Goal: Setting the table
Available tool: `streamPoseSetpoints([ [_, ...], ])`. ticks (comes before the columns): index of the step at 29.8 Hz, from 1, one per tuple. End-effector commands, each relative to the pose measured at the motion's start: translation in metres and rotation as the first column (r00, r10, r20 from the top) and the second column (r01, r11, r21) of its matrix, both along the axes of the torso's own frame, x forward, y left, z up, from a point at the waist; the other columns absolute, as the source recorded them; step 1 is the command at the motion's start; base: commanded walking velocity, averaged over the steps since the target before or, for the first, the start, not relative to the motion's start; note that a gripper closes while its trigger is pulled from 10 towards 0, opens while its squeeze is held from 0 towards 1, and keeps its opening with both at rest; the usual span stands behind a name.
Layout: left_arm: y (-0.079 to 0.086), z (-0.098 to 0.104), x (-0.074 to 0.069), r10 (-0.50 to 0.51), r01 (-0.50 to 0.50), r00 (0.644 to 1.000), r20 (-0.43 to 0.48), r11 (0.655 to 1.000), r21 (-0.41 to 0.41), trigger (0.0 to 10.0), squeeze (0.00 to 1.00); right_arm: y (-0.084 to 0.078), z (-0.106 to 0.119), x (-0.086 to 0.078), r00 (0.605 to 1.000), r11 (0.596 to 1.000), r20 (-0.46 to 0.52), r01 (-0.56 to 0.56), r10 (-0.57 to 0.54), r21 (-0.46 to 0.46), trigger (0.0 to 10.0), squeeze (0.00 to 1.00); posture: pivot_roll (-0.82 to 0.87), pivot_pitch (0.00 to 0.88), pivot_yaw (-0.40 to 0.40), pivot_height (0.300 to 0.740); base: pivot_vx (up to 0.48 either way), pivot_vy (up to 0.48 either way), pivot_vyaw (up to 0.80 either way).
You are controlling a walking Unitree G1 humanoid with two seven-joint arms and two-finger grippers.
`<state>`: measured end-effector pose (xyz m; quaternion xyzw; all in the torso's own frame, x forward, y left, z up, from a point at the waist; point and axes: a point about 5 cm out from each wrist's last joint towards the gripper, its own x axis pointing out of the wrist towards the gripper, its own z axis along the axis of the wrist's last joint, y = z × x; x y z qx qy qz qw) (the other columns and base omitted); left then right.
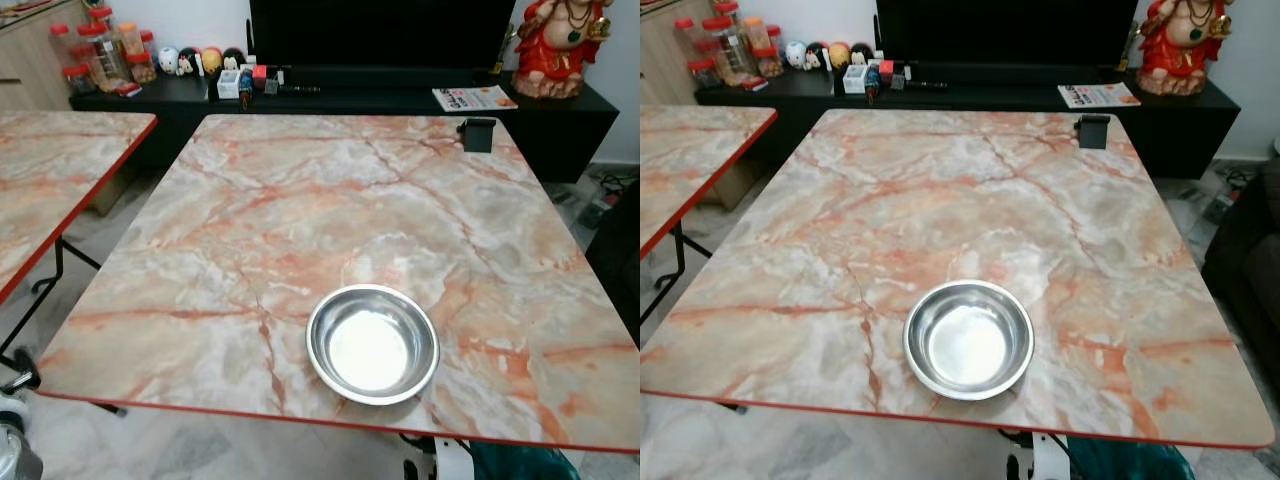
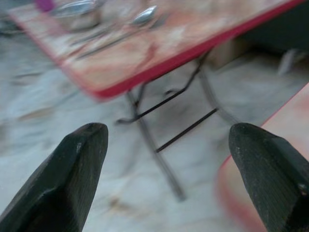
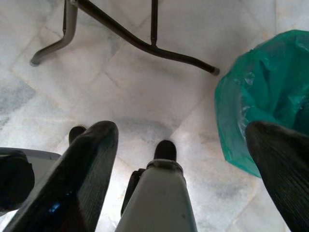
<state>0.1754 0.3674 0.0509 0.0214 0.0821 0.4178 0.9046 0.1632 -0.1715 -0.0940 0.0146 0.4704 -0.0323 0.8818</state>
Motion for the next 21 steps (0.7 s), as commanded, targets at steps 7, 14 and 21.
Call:
streamPoseSetpoints([
  [7,-0.007,-0.054,-0.032,0.058,-0.08,0.969,-0.242,0.994,-0.08,10.0,0.0,-0.003,-0.001,-0.002,1.0,1.0,-0.008,0.014,-0.014,-0.003,10.0,0.0,0.1,0.047,0.043,0.74,0.0,0.0,0.0],
  [14,-0.063,-0.098,-0.018,-0.302,0.197,0.885,-0.353,0.932,-0.303,10.0,0.0,-0.003,-0.001,-0.003,1.0,1.0,-0.012,0.003,-0.003,-0.006,10.0,0.0,0.09,0.03,0.039,0.74,0.0,0.0,0.0],
  [21,-0.111,-0.122,-0.013,-0.509,0.321,0.769,-0.386,0.83,-0.455,10.0,0.0,-0.006,-0.001,-0.003,1.0,1.0,-0.012,-0.001,0.001,-0.014,10.0,0.0,0.07,0.007,0.034,0.74,0.0,0.0,0.0],
])
